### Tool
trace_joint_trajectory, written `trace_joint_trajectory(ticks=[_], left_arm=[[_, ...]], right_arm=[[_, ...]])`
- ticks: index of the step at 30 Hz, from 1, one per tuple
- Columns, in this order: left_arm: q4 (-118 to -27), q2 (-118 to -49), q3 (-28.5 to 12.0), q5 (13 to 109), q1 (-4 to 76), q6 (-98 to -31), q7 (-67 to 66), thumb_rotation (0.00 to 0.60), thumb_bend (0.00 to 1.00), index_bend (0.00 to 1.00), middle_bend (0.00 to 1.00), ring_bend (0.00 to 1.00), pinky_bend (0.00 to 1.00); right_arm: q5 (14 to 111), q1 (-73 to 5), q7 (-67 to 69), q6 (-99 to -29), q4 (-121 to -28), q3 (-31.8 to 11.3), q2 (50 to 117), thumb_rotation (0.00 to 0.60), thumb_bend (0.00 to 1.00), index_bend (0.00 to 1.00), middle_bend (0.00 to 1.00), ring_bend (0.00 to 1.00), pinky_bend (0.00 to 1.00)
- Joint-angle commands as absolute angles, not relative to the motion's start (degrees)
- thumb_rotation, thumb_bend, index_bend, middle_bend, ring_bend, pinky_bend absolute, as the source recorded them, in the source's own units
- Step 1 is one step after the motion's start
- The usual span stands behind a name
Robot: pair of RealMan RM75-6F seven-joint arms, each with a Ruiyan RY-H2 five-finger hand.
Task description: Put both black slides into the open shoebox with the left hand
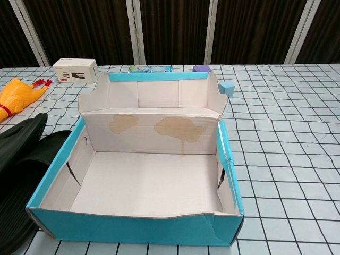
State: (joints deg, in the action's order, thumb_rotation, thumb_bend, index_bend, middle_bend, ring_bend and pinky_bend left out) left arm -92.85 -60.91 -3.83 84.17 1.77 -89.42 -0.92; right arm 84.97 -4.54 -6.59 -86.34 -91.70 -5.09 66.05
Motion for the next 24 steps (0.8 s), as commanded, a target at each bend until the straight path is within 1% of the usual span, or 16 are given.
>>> trace_joint_trajectory(ticks=[1, 12, 17, 19, 24], left_arm=[[-92.79, -60.82, -3.81, 84.14, 1.7, -89.38, -0.74, 0.6, 0.21, 0.03, 0.0, 0.0, 0.0], [-93.69, -60.62, -3.56, 84.27, 2.1, -88.37, -1.32, 0.6, 0.21, 0.03, 0.0, 0.0, 0.0], [-93.31, -60.58, -3.31, 84.07, 2.87, -86.53, -1.34, 0.6, 0.21, 0.03, 0.0, 0.0, 0.0], [-93.23, -60.22, -2.94, 85.27, 3.73, -85.26, -0.31, 0.6, 0.21, 0.03, 0.0, 0.0, 0.0], [-91.72, -57.09, -1.17, 89.69, 8.88, -76.85, 7.66, 0.6, 0.18, 0.03, 0.0, 0.0, 0.0]], right_arm=[[84.83, -4.52, -6.74, -86.21, -91.83, -5.03, 66.02, 0.6, 0.24, 0.0, 0.03, 0.1, 0.11], [84.42, -4.3, -6.85, -85.9, -92.23, -4.84, 65.64, 0.6, 0.25, 0.0, 0.03, 0.1, 0.11], [83.76, -3.94, -6.72, -85.85, -92.79, -4.78, 65.4, 0.6, 0.25, 0.0, 0.03, 0.1, 0.11], [83.35, -3.82, -6.53, -85.65, -93.08, -4.75, 65.24, 0.6, 0.25, 0.0, 0.03, 0.1, 0.11], [82.76, -4.23, -7.33, -84.23, -93.77, -4.57, 65.01, 0.6, 0.25, 0.0, 0.03, 0.1, 0.11]])
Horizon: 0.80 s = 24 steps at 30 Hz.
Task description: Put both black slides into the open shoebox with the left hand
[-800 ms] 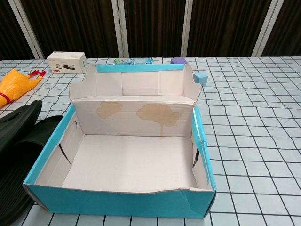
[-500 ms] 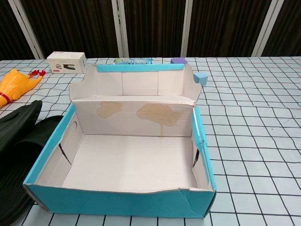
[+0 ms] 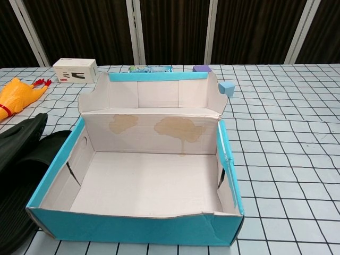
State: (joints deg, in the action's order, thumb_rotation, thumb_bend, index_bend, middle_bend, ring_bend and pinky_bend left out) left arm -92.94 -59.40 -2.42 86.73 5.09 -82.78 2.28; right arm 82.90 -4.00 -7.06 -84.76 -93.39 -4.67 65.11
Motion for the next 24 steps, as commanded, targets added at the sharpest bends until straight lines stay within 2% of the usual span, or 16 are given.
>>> trace_joint_trajectory(ticks=[1, 7, 13, 19, 24], left_arm=[[-91.47, -56.8, -1.07, 89.85, 9.54, -75.75, 8.48, 0.6, 0.18, 0.03, 0.0, 0.0, 0.0], [-88.63, -55.23, -0.63, 90.36, 14.09, -68.48, 17.83, 0.6, 0.18, 0.03, 0.02, 0.0, 0.0], [-83.51, -55.59, 1.09, 94.22, 19.92, -61.19, 34.74, 0.6, 0.18, 0.03, 0.04, 0.0, 0.0], [-74.95, -58.8, 4.37, 101.89, 25.29, -61.86, 61.71, 0.6, 0.18, 0.05, 0.08, 0.0, 0.0], [-66.28, -62.75, 5.89, 103.92, 28.22, -61.31, 66.04, 0.6, 0.18, 0.06, 0.09, 0.0, 0.0]], right_arm=[[82.79, -4.27, -7.49, -84.11, -93.85, -4.51, 65.0, 0.6, 0.25, 0.0, 0.03, 0.1, 0.11], [81.72, -4.44, -8.27, -83.19, -94.52, -4.58, 64.75, 0.6, 0.25, 0.0, 0.03, 0.1, 0.11], [80.54, -4.63, -8.96, -82.47, -94.85, -4.82, 64.79, 0.6, 0.25, 0.0, 0.03, 0.1, 0.11], [80.06, -4.59, -9.66, -82.39, -95.3, -4.83, 64.87, 0.6, 0.25, 0.0, 0.03, 0.1, 0.11], [78.65, -4.62, -10.36, -81.94, -95.73, -5.15, 64.88, 0.6, 0.25, 0.0, 0.03, 0.1, 0.11]])
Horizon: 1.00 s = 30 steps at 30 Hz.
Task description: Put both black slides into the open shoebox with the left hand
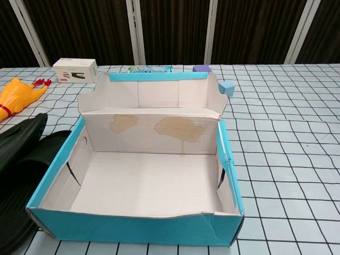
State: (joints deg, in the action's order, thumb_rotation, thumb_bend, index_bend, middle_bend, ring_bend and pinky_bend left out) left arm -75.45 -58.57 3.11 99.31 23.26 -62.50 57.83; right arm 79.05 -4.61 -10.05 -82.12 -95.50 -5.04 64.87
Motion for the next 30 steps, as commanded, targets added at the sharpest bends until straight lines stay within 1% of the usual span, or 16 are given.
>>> trace_joint_trajectory(ticks=[1, 5, 13, 20, 30], left_arm=[[-65.83, -62.99, 6.09, 104.15, 28.61, -61.28, 66.55, 0.6, 0.18, 0.06, 0.09, 0.0, 0.0], [-64.16, -63.96, 7.04, 105.64, 31.32, -60.07, 65.07, 0.6, 0.18, 0.06, 0.08, 0.0, 0.0], [-67.02, -63.52, 8.34, 106.0, 35.59, -55.94, 57.76, 0.6, 0.18, 0.06, 0.08, 0.0, 0.0], [-69.46, -63.55, 9.0, 105.12, 36.08, -57.16, 54.47, 0.6, 0.18, 0.07, 0.1, 0.0, 0.0], [-68.8, -65.94, 10.28, 103.63, 36.67, -56.48, 52.87, 0.6, 0.18, 0.1, 0.15, 0.0, 0.0]], right_arm=[[78.53, -4.64, -10.48, -81.9, -95.8, -5.18, 64.88, 0.6, 0.25, 0.0, 0.03, 0.1, 0.11], [77.97, -4.8, -11.33, -81.47, -96.28, -5.18, 64.9, 0.6, 0.25, 0.0, 0.03, 0.1, 0.11], [76.64, -4.97, -12.54, -80.73, -96.96, -5.22, 64.94, 0.6, 0.25, 0.0, 0.03, 0.1, 0.11], [76.2, -4.99, -12.88, -80.5, -97.57, -5.14, 64.78, 0.6, 0.25, 0.0, 0.03, 0.1, 0.11], [75.71, -4.81, -12.25, -80.67, -97.89, -5.28, 64.43, 0.6, 0.24, 0.0, 0.03, 0.1, 0.11]])
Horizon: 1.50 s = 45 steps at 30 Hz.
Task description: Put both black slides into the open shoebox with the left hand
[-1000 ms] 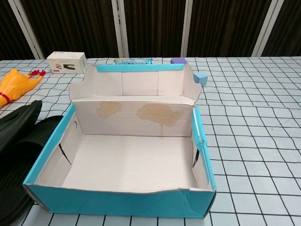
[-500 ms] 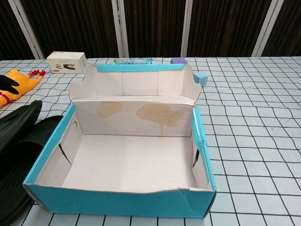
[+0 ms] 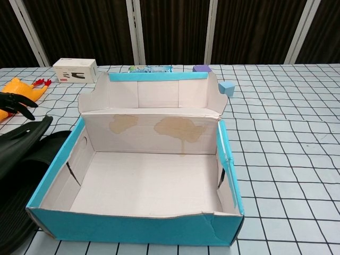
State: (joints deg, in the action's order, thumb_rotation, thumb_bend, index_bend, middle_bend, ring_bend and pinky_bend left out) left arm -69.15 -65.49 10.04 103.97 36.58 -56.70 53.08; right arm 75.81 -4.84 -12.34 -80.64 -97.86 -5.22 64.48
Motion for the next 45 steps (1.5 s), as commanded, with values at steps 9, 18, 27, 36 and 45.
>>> trace_joint_trajectory(ticks=[9, 18, 27, 36, 45], left_arm=[[-68.93, -66.81, 10.98, 102.96, 37.46, -56.97, 52.48, 0.6, 0.18, 0.11, 0.21, 0.0, 0.0], [-70.18, -66.16, 10.86, 101.87, 38.43, -56.52, 50.24, 0.6, 0.18, 0.12, 0.24, 0.0, 0.0], [-71.76, -65.29, 11.57, 100.3, 39.65, -52.97, 46.79, 0.6, 0.18, 0.12, 0.2, 0.0, 0.0], [-72.95, -64.97, 11.74, 99.04, 40.16, -51.28, 43.45, 0.6, 0.16, 0.12, 0.21, 0.0, 0.0], [-73.62, -65.29, 10.71, 97.77, 39.86, -52.48, 40.52, 0.6, 0.3, 0.21, 0.4, 0.0, 0.0]], right_arm=[[75.89, -4.78, -11.9, -80.56, -98.35, -5.05, 64.09, 0.6, 0.24, 0.0, 0.03, 0.1, 0.11], [75.96, -4.77, -11.18, -80.36, -98.6, -4.97, 63.69, 0.6, 0.24, 0.0, 0.03, 0.1, 0.11], [75.87, -4.66, -10.57, -80.18, -98.88, -4.82, 63.3, 0.6, 0.25, 0.0, 0.03, 0.1, 0.11], [75.66, -4.67, -10.53, -80.18, -99.16, -4.88, 63.12, 0.6, 0.25, 0.0, 0.03, 0.1, 0.11], [75.51, -4.7, -10.2, -80.06, -99.28, -4.92, 62.92, 0.6, 0.25, 0.0, 0.03, 0.1, 0.11]])
